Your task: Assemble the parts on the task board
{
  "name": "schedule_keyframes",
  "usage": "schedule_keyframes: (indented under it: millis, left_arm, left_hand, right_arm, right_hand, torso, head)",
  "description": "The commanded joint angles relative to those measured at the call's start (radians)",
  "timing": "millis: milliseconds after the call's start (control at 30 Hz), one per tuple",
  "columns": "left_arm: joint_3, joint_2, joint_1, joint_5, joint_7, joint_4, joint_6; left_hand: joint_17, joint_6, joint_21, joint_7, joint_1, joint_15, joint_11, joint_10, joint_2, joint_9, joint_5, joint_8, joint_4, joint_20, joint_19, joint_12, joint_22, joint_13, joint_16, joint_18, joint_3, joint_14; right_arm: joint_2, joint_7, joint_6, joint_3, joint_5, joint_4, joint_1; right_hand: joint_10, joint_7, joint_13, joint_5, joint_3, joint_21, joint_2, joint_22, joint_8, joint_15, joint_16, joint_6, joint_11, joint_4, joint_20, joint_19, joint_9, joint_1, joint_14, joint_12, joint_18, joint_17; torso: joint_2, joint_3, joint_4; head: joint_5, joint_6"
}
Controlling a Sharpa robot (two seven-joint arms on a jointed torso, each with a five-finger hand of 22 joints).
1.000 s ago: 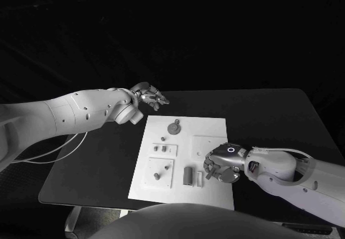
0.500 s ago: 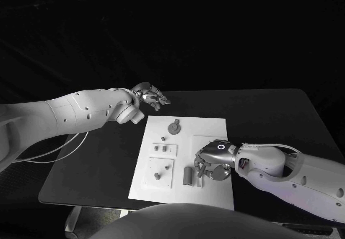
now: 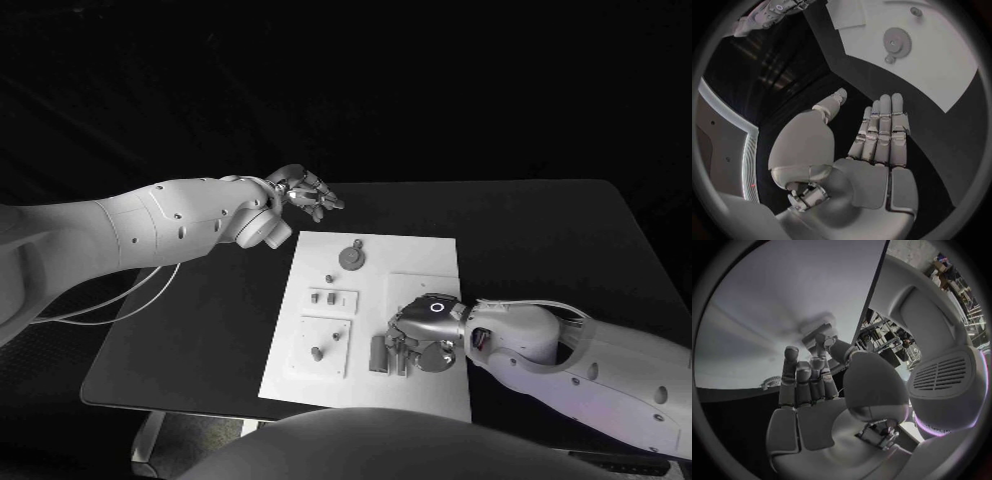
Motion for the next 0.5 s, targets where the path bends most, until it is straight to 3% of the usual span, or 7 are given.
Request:
schedule_keyframes:
  millis: [33, 233, 500]
  left_arm:
    - [0.001, 0.001, 0.001, -0.001, 0.006, 0.001, 0.012]
    - [0.001, 0.000, 0.001, -0.001, 0.006, 0.001, 0.012]
    - [0.001, 0.000, 0.001, -0.001, 0.005, 0.001, 0.011]
  left_hand:
    - [0.002, -0.006, -0.004, 0.004, 0.006, 0.003, 0.000, -0.008, 0.007, -0.001, -0.001, 0.006, -0.001, 0.000, 0.008, 0.001, 0.001, -0.001, -0.004, 0.015, -0.008, 0.006]
    - [0.002, -0.007, -0.004, 0.004, 0.006, 0.003, 0.000, -0.008, 0.007, -0.001, -0.001, 0.006, -0.001, 0.000, 0.008, 0.001, 0.001, -0.001, -0.004, 0.015, -0.008, 0.006]
    - [0.002, -0.007, -0.005, 0.004, 0.006, 0.003, 0.000, -0.008, 0.007, -0.002, -0.001, 0.006, -0.001, 0.000, 0.008, 0.001, 0.001, -0.001, -0.005, 0.015, -0.009, 0.006]
  right_arm:
    - [0.002, 0.018, 0.024, 0.001, -0.001, 0.000, -0.003]
    - [-0.003, 0.017, 0.031, 0.001, 0.002, -0.004, -0.018]
    - [-0.005, 0.016, 0.019, 0.001, 0.004, -0.009, -0.019]
  right_hand:
    - [-0.007, -0.001, -0.001, 0.004, 0.001, -0.001, 0.004, 0.009, -0.004, -0.001, 0.021, -0.008, 0.001, -0.005, 0.002, -0.007, -0.001, 0.011, -0.008, 0.002, 0.006, 0.002]
    - [-0.010, -0.001, -0.001, 0.004, 0.000, -0.001, 0.004, 0.010, -0.005, -0.001, 0.022, -0.008, 0.002, -0.005, 0.002, -0.010, -0.002, 0.015, -0.010, 0.002, 0.006, 0.002]
    - [-0.012, -0.001, -0.001, 0.004, -0.002, -0.001, 0.003, 0.010, -0.006, -0.001, 0.022, -0.009, 0.003, -0.005, 0.003, -0.012, -0.002, 0.018, -0.012, 0.003, 0.006, 0.002]
  torso:
    - [0.000, -0.0002, -0.0018]
    - [-0.001, 0.0009, -0.0024]
    - [0.000, 0.0016, -0.0020]
  head:
    - [0.001, 0.000]
    - [-0.001, 0.000]
    - [0.000, 0.000]
